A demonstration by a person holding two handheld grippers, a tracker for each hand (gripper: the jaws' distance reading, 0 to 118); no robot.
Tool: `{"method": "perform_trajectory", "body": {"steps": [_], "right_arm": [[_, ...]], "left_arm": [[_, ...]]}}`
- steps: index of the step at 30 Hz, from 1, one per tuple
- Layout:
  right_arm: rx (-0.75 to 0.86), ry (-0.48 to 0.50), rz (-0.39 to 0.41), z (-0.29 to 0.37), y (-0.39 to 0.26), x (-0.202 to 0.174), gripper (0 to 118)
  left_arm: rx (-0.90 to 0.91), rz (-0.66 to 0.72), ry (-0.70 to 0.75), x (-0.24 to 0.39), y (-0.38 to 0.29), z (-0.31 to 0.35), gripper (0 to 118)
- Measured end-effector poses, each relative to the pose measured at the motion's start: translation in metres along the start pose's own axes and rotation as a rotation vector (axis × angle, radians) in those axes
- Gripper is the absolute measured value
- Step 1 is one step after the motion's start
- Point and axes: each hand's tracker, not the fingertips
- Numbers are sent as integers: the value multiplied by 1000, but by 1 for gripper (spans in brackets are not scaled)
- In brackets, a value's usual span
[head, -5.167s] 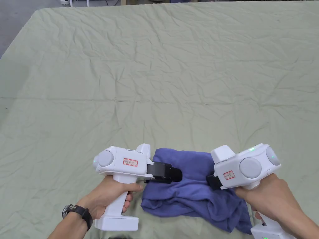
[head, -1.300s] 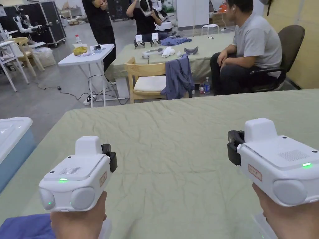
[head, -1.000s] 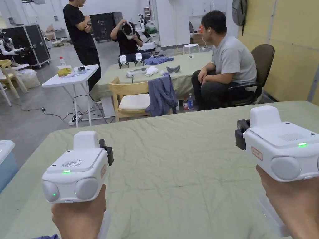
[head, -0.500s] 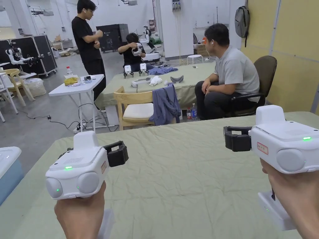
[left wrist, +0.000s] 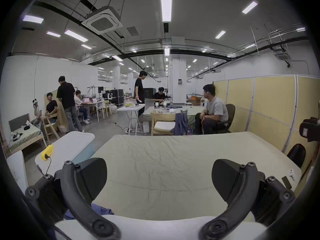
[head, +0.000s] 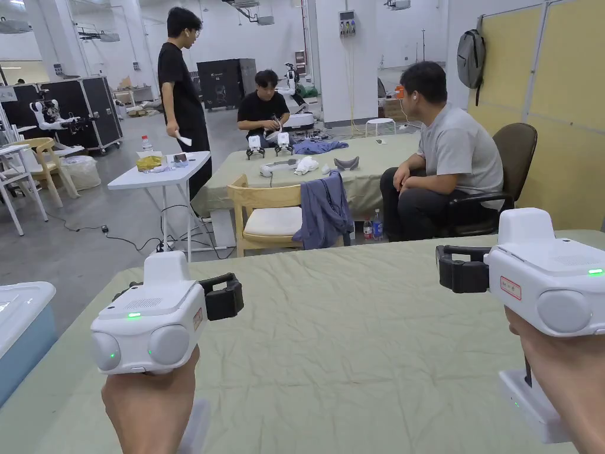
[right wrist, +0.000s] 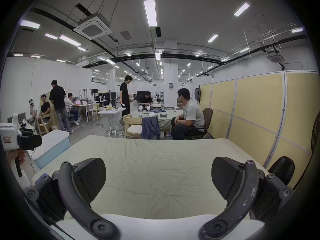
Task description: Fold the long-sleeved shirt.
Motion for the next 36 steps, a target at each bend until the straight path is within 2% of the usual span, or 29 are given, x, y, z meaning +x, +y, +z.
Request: {"method": "perform_trajectory", "body": {"steps": [36], "right_arm": [[-5, 16, 9, -5, 6, -9, 118]], "left_arm": [[-16, -13, -9, -11, 14, -7, 118]]}}
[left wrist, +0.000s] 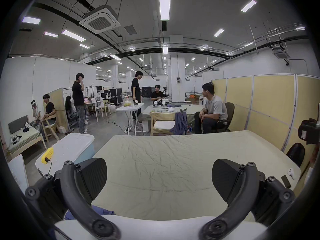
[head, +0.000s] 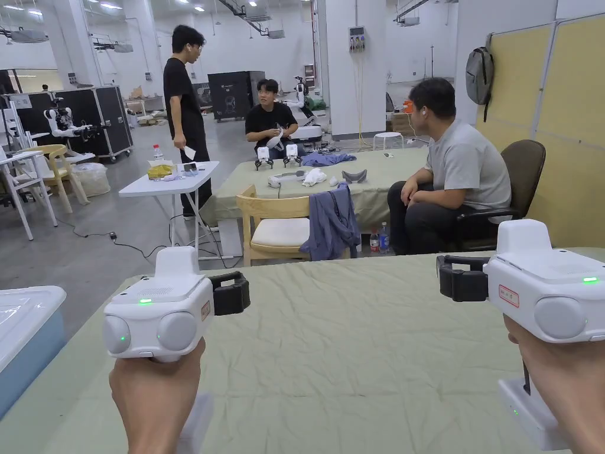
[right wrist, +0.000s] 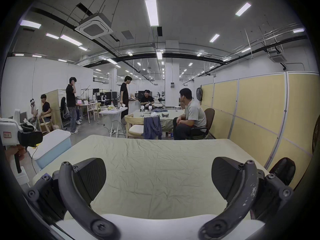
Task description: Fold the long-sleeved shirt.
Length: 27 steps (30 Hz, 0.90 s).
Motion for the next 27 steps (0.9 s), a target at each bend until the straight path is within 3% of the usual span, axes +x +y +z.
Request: {"method": "perform_trajectory", "body": {"steps": [27], "right_arm": [[-5, -1, 3, -3, -1, 0, 118]], "left_arm": [[-5, 13, -1, -5, 2, -3, 118]]}}
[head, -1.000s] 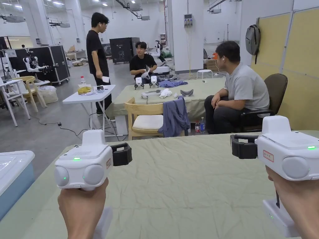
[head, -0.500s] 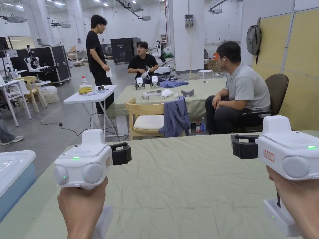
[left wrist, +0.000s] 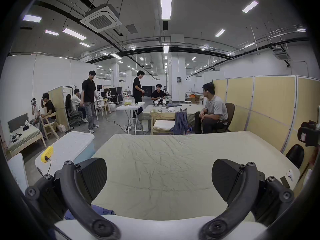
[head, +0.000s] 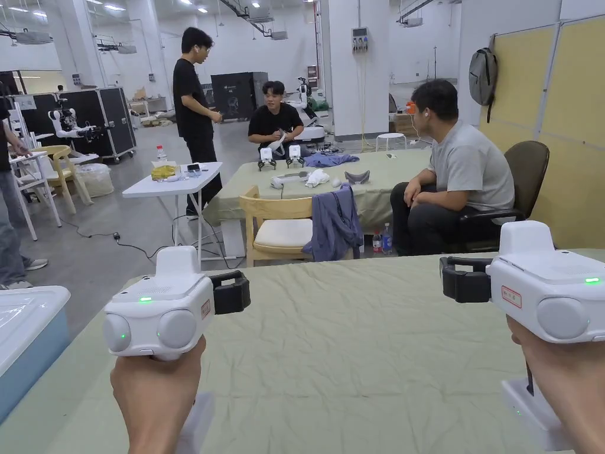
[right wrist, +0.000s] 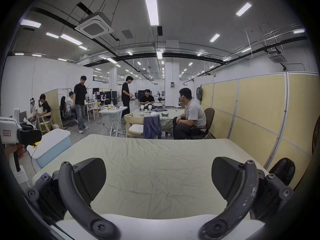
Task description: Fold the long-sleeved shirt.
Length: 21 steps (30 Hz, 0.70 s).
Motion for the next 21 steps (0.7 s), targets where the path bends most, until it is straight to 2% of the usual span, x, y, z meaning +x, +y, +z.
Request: {"method": "perform_trajectory", "body": {"steps": [21], "right_arm": [[-7, -4, -5, -1, -3, 1, 118]], "left_arm": [[-10, 2, -2, -2, -2, -1, 118]]}}
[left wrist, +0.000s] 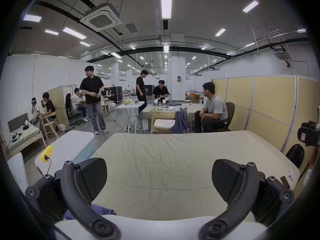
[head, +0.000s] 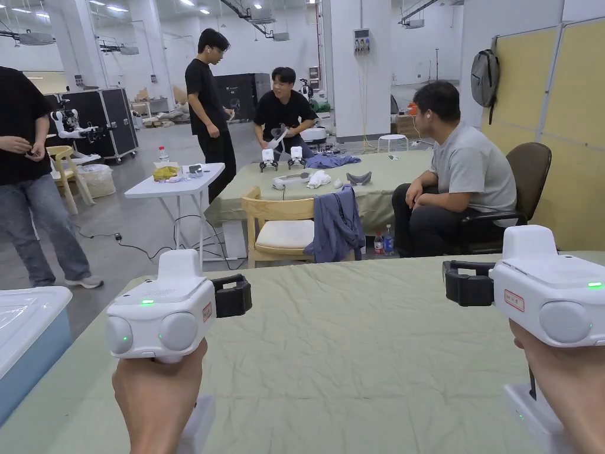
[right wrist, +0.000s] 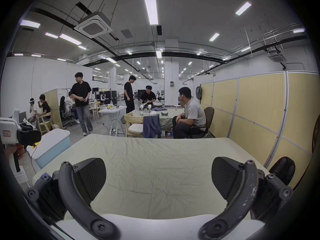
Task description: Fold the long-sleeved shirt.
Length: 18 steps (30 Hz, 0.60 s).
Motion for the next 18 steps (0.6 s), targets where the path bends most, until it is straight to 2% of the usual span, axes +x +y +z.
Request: {"method": "perform_trajectory", "body": {"steps": [18], "right_arm": [[-4, -6, -7, 0, -2, 2, 118]], "left_arm": [[0, 1, -3, 1, 0, 0, 118]]}}
